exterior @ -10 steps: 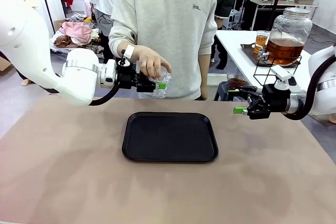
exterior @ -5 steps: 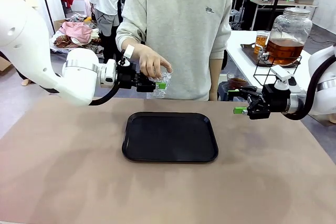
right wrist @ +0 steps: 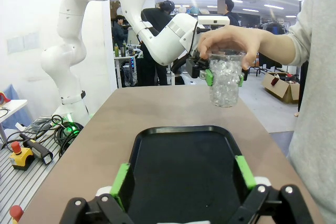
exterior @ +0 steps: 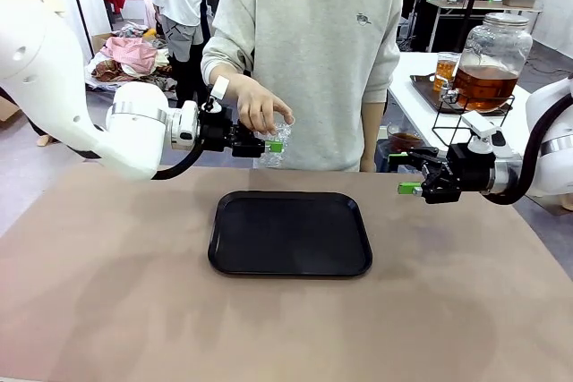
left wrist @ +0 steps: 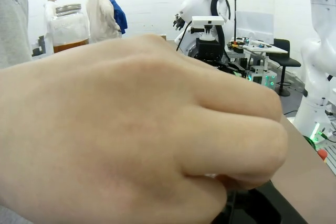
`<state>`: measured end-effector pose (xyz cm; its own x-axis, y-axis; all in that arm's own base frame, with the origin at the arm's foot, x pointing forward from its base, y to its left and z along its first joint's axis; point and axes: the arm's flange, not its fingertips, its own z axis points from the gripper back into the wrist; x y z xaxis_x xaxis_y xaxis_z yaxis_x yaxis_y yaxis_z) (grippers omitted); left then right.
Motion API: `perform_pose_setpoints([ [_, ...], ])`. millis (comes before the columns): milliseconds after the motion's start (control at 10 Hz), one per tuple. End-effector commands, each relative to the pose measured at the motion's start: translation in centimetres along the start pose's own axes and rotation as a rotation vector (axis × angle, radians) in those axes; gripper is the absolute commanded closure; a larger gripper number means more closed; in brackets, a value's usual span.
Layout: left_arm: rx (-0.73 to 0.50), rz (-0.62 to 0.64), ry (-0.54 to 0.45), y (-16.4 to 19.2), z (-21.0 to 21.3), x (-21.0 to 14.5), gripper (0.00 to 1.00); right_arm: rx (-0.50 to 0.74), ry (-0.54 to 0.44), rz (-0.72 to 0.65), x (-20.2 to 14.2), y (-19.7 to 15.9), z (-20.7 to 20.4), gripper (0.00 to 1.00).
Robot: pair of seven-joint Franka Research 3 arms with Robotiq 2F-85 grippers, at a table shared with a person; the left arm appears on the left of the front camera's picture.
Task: Pour the drink into the iced cup.
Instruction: Open the gripper to release the iced cup you were holding.
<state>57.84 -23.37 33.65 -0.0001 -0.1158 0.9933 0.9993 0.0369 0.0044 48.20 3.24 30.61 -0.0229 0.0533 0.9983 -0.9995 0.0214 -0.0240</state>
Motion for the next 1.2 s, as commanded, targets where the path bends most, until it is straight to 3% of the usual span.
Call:
perform_pose_setpoints([
  [0,-0.02,0.004,-0.006,-0.5,0.9,-0.2,0.0,0.003,0.006,-0.004,0.3,-0.3,-0.1,0.0],
  [500,0.008,0.005,-0.028,-3.3,5.1,-0.6,0.0,0.003,0.006,-0.004,0.3,-0.3,-0.1,0.0],
  [1100,0.031,-0.059,-0.01,-8.4,14.0,-1.5,0.0,0.003,0.006,-0.004,0.3,-0.3,-0.1,0.0],
])
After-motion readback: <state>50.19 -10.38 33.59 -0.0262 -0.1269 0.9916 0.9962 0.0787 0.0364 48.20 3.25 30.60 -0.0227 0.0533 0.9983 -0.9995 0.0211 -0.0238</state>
